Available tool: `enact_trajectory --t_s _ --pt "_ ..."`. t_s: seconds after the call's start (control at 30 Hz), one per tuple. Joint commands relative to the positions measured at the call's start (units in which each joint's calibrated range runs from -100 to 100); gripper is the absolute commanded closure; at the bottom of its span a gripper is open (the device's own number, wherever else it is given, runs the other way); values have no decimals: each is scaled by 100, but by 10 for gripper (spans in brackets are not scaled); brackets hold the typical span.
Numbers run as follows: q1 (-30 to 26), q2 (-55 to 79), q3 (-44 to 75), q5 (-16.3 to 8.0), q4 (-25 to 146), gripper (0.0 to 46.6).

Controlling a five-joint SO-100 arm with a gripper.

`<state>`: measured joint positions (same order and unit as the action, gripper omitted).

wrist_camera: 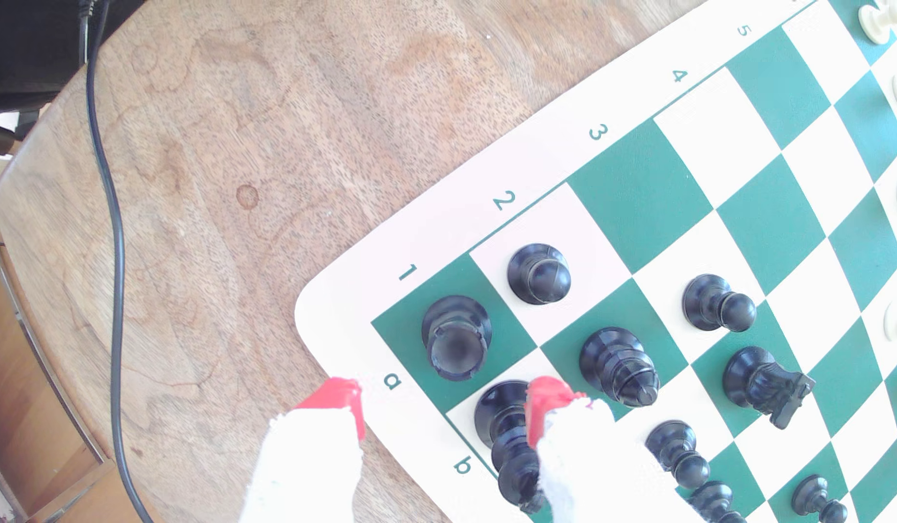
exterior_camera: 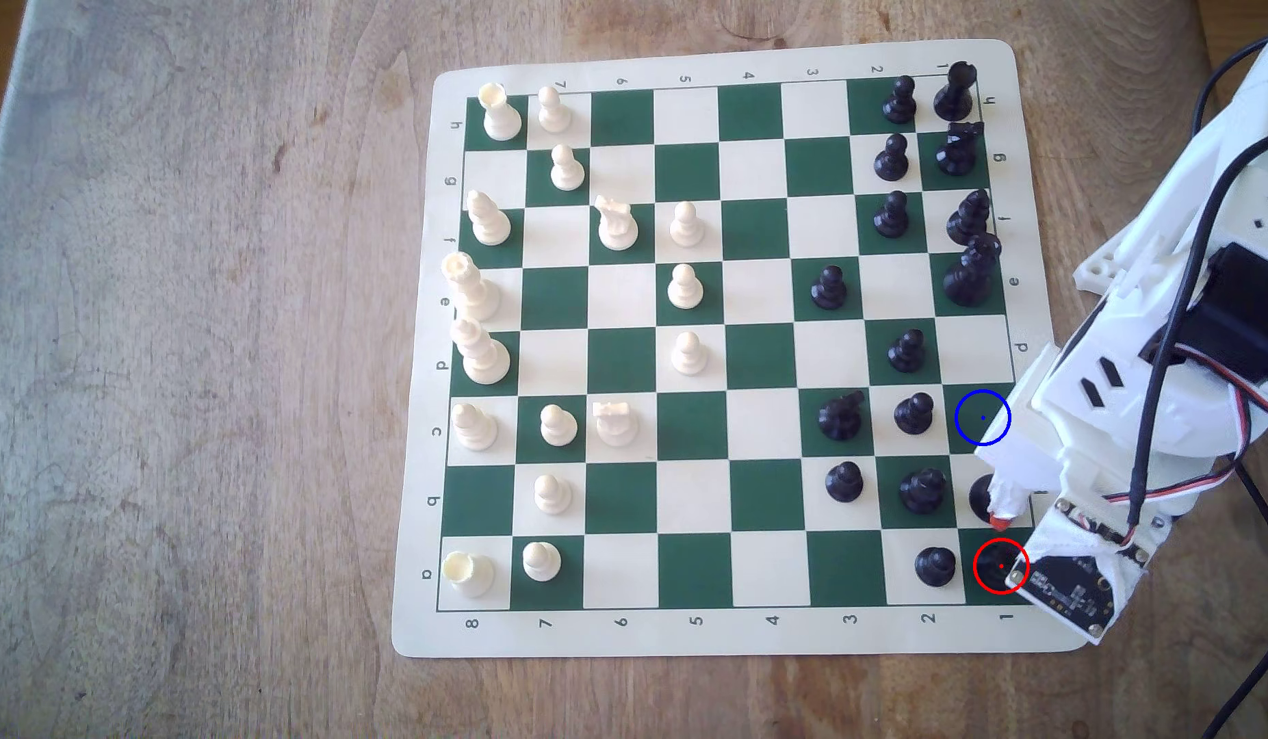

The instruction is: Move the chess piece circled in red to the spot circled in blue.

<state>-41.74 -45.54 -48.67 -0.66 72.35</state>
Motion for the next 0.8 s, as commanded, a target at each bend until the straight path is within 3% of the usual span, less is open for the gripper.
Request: enact_trajectory --t_s 0.0,0.77 --pt "-14 174 34 -63 -241 292" --pt "-61 887 -664 -156 -1027 325"
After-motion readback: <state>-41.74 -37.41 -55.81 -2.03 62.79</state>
